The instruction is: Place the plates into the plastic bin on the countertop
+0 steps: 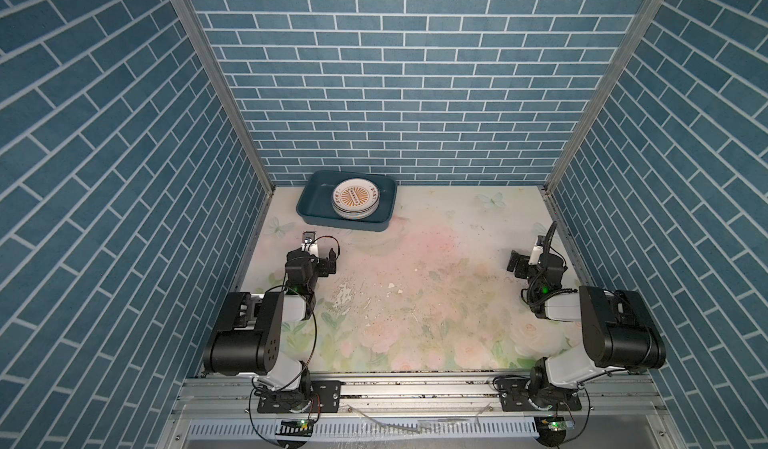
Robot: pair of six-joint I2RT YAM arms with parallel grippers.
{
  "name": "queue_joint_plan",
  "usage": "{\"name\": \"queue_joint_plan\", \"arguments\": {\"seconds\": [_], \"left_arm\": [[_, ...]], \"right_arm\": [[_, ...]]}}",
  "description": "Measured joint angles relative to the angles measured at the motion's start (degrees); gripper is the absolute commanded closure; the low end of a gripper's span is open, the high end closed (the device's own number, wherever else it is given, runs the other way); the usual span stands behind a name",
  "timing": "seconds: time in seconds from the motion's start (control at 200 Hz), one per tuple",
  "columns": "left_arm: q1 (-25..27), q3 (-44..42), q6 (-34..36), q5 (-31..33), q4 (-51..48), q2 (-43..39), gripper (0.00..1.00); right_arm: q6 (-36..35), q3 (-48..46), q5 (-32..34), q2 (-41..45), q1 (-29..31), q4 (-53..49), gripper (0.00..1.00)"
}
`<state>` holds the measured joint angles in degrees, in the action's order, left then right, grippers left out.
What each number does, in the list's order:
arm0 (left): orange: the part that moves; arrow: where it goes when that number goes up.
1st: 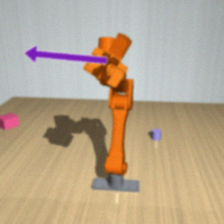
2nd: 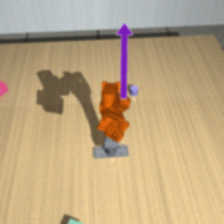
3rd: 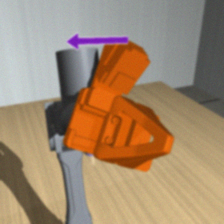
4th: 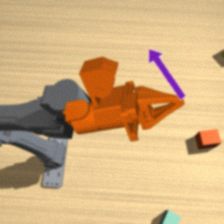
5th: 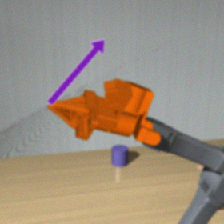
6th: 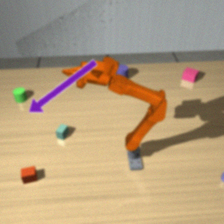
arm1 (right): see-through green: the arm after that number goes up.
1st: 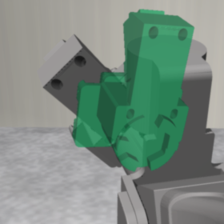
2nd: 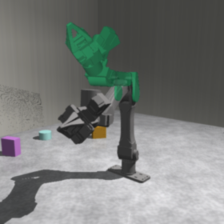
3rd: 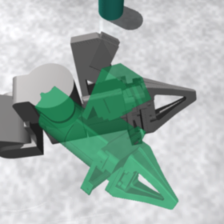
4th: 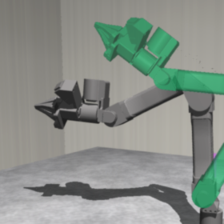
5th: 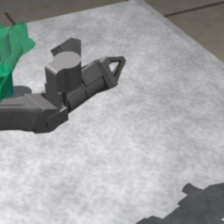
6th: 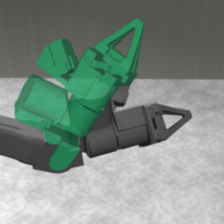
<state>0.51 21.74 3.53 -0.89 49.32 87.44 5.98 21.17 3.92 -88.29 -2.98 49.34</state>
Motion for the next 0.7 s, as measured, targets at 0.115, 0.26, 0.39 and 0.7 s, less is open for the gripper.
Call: {"name": "queue_joint_plan", "arguments": {"seconds": [0.115, 0.26, 0.39, 0.7], "left_arm": [[0.00, 0.00, 0.00, 0.04, -0.26, 0.00, 0.00], [0.00, 0.00, 0.00, 0.24, -0.46, 0.00, 0.00], [0.00, 0.00, 0.02, 0.24, -0.66, 0.00, 0.00], [0.00, 0.00, 0.00, 0.24, -0.68, 0.00, 0.00]], "right_arm": [[-0.02, 0.00, 0.22, 0.00, 0.00, 0.00, 0.01], [-0.02, 0.00, 0.39, 0.00, 0.02, 0.00, 0.01], [-0.02, 0.00, 0.39, 0.00, 0.07, 0.02, 0.01], [-0.02, 0.00, 0.39, 0.00, 0.09, 0.00, 0.01]]}}
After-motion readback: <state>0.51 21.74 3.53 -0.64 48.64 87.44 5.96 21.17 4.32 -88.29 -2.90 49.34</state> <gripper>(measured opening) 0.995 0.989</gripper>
